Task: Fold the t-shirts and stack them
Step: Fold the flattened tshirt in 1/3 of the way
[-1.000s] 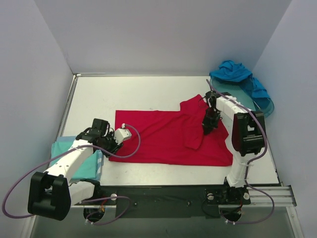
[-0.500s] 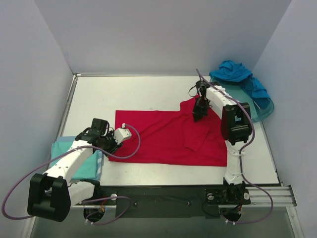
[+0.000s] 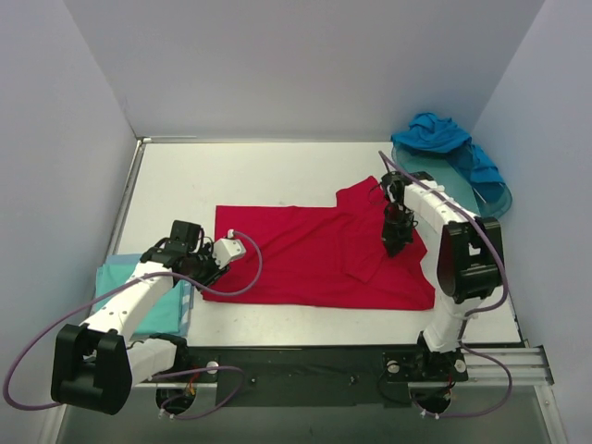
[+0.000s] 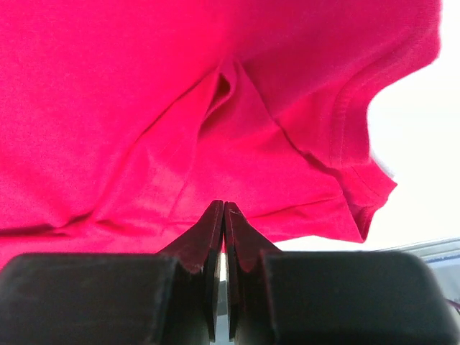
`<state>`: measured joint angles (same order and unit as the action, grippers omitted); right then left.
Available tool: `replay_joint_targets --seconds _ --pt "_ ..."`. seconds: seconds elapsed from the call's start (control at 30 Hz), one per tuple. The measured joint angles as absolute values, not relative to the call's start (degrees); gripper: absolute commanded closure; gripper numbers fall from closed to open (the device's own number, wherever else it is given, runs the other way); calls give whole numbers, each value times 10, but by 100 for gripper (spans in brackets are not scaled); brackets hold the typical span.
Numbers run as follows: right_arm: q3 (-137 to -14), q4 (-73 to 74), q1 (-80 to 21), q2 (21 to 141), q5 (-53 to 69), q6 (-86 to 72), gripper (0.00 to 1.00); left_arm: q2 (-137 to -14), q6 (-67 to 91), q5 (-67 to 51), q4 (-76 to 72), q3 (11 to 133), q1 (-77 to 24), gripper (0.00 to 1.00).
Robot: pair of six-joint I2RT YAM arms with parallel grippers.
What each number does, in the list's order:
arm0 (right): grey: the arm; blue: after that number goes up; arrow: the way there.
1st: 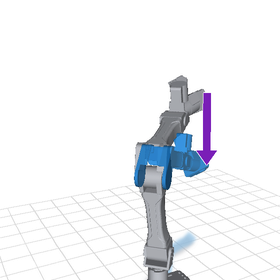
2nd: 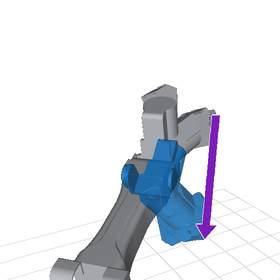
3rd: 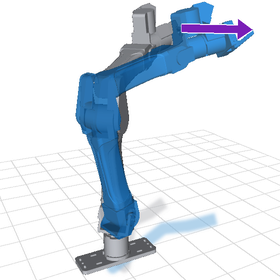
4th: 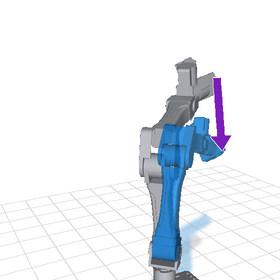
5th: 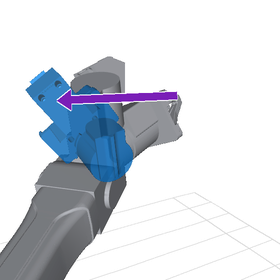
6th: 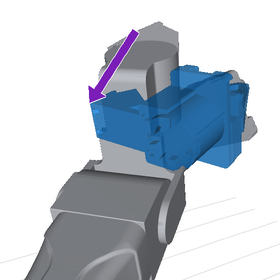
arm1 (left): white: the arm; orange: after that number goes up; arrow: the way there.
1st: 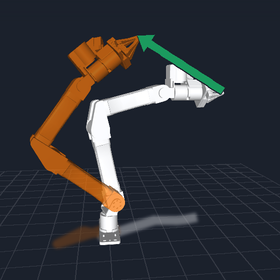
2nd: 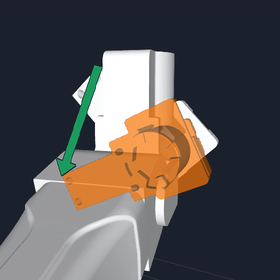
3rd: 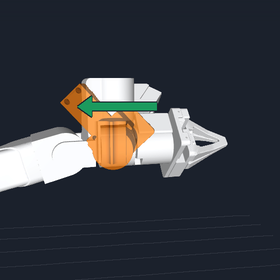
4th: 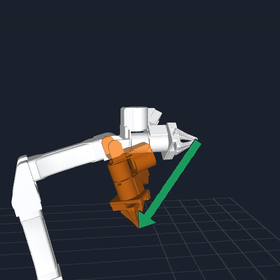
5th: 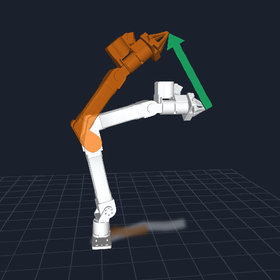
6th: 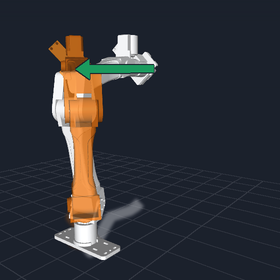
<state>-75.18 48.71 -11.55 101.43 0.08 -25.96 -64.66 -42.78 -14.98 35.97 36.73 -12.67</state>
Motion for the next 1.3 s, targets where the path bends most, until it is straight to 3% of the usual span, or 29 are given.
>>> replay_joint_targets --seconds 0.23,1.2,1.27,1.3 --pt "-743 460 -113 1104 2 -260 100 -647 -429 -150 360 367 -130 55" --pt "-920 448 -139 1199 60 -273 100 -641 -426 -142 360 364 -130 55" --pt "-925 454 -136 1199 54 -264 93 -641 -402 -142 359 367 -130 55" --pt "-931 458 -134 1199 50 -259 86 -643 -384 -142 361 373 -129 54"
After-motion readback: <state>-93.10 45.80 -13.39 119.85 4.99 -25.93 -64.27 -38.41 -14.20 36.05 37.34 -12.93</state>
